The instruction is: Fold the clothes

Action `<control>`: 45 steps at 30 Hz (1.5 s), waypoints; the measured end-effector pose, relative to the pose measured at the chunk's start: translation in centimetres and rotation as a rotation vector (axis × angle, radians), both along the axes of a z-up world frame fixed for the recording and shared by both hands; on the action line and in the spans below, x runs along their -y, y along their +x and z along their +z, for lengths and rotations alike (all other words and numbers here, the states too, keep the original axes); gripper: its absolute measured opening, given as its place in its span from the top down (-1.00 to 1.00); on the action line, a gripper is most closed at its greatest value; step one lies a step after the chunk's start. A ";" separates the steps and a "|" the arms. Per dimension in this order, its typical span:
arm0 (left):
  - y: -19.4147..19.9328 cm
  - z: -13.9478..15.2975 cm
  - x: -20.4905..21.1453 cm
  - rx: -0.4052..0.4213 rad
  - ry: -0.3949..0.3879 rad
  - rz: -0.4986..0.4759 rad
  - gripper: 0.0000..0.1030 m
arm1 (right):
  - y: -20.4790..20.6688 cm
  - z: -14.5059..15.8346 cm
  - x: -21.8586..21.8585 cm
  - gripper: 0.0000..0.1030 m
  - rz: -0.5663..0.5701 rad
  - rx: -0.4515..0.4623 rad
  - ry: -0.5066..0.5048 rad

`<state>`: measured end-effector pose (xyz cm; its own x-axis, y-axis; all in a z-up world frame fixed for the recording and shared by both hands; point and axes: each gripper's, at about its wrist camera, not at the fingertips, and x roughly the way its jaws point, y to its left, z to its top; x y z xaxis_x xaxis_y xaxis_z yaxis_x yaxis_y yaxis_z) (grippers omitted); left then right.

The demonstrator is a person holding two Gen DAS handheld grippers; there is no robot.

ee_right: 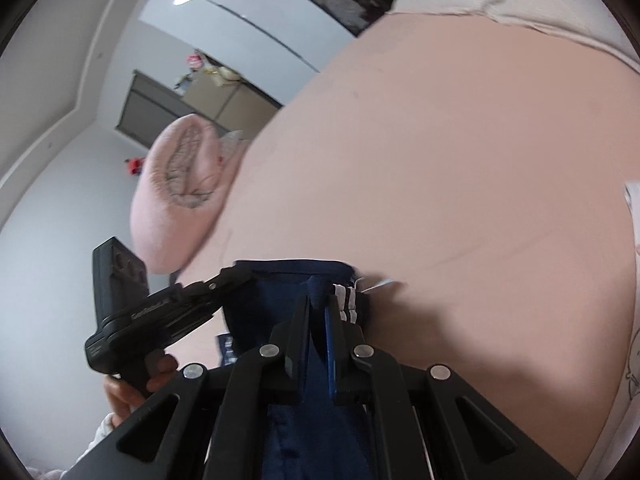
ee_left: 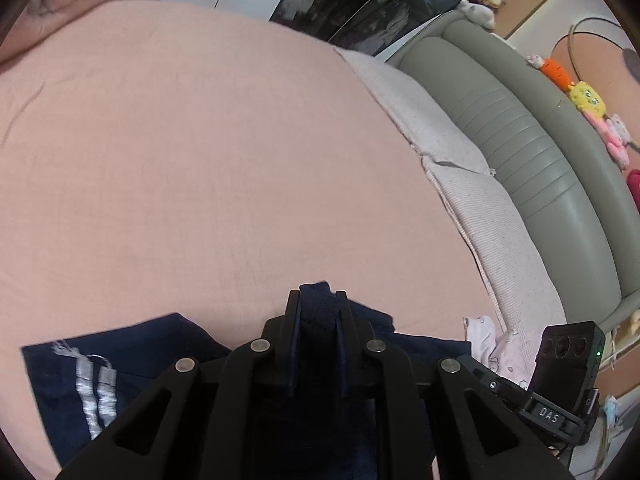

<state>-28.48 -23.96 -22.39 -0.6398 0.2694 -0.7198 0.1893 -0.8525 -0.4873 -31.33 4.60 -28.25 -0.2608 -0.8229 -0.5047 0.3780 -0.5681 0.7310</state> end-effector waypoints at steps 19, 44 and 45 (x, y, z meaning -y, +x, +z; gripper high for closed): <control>0.0 0.4 -1.2 0.112 -0.169 -0.093 0.73 | 3.0 0.9 2.6 0.92 0.080 -0.043 0.078; -4.7 -5.8 -3.1 0.324 -0.258 -0.101 0.66 | 0.7 1.5 -2.4 0.92 -0.067 -0.129 0.257; -4.6 -5.6 -3.1 0.318 -0.258 -0.100 0.65 | 0.8 1.3 -2.5 0.92 -0.065 -0.123 0.254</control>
